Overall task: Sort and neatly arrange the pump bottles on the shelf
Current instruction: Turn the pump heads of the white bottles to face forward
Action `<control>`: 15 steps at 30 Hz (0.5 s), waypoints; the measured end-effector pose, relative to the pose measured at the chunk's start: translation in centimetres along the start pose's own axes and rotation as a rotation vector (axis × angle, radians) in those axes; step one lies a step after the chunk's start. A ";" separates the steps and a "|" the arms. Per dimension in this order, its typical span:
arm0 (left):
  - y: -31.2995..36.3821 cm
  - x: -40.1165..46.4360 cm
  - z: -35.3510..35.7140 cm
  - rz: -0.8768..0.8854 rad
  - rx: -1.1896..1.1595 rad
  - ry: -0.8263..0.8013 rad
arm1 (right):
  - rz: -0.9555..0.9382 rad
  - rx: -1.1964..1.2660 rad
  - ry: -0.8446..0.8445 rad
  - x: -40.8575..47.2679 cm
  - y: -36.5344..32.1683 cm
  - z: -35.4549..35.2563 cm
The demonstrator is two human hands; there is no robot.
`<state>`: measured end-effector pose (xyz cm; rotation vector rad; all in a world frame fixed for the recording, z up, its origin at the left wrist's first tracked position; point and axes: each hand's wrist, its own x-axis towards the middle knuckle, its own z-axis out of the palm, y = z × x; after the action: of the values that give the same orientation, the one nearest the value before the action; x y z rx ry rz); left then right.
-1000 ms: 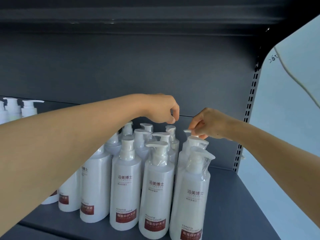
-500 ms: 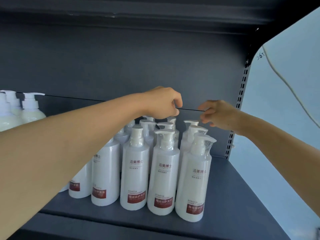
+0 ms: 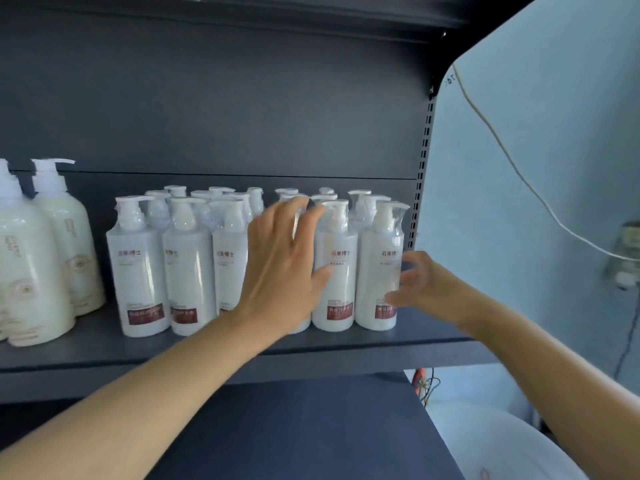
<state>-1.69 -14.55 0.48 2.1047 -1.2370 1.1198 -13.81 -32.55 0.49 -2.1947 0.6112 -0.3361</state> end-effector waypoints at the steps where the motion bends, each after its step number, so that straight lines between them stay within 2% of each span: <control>1: 0.1 -1.0 0.7 0.017 0.033 -0.023 | 0.000 -0.011 0.010 -0.1 0.6 1.2; 8: -0.2 -4.2 3.9 0.056 0.188 -0.121 | -0.057 -0.054 0.217 -0.8 2.2 5.6; 15: -0.7 -4.3 4.5 0.060 0.214 -0.101 | -0.059 -0.123 0.239 -0.2 3.1 5.7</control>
<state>-0.36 -15.27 -5.58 2.3207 -1.2839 1.2338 -12.54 -30.47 -5.50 -2.3124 0.7137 -0.6123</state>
